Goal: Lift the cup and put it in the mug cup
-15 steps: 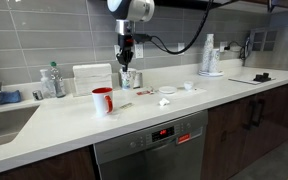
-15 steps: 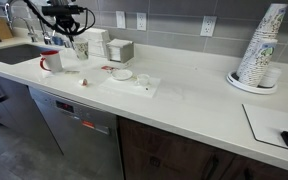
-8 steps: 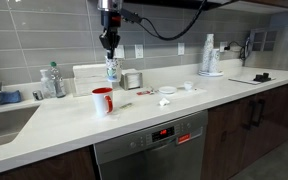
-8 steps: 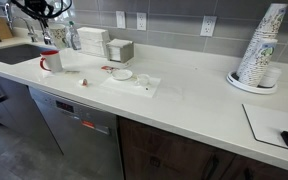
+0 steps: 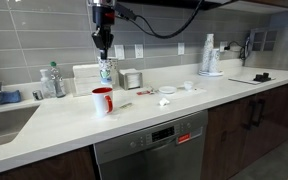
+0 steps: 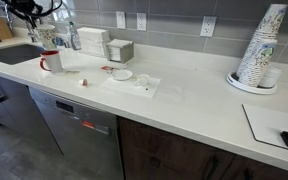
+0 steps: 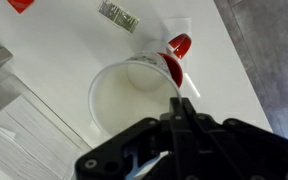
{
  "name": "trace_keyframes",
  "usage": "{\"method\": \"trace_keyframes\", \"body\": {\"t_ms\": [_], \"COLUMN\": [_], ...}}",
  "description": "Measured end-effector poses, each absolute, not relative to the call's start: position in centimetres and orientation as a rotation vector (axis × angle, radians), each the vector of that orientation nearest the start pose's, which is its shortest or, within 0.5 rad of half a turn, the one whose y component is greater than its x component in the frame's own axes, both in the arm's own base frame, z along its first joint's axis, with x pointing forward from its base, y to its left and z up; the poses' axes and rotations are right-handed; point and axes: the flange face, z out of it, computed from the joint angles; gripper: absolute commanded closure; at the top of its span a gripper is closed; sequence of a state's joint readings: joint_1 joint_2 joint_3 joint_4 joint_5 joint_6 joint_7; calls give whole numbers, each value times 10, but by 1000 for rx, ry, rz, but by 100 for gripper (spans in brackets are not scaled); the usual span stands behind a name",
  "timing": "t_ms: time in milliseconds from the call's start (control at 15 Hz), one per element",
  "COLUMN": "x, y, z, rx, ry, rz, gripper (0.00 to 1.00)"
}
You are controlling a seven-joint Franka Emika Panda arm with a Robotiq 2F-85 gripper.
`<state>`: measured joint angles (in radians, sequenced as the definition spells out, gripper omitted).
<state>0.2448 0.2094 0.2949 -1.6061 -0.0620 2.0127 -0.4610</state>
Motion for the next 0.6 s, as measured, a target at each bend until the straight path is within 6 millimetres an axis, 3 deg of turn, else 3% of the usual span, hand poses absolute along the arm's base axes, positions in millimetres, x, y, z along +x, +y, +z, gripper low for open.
{"method": "trace_keyframes", "body": {"t_ms": [600], "x": [566], "y": [329], "z": [518], "rx": [-2644], "ry": [-1625], "rz": [-377], "gripper": [99]}}
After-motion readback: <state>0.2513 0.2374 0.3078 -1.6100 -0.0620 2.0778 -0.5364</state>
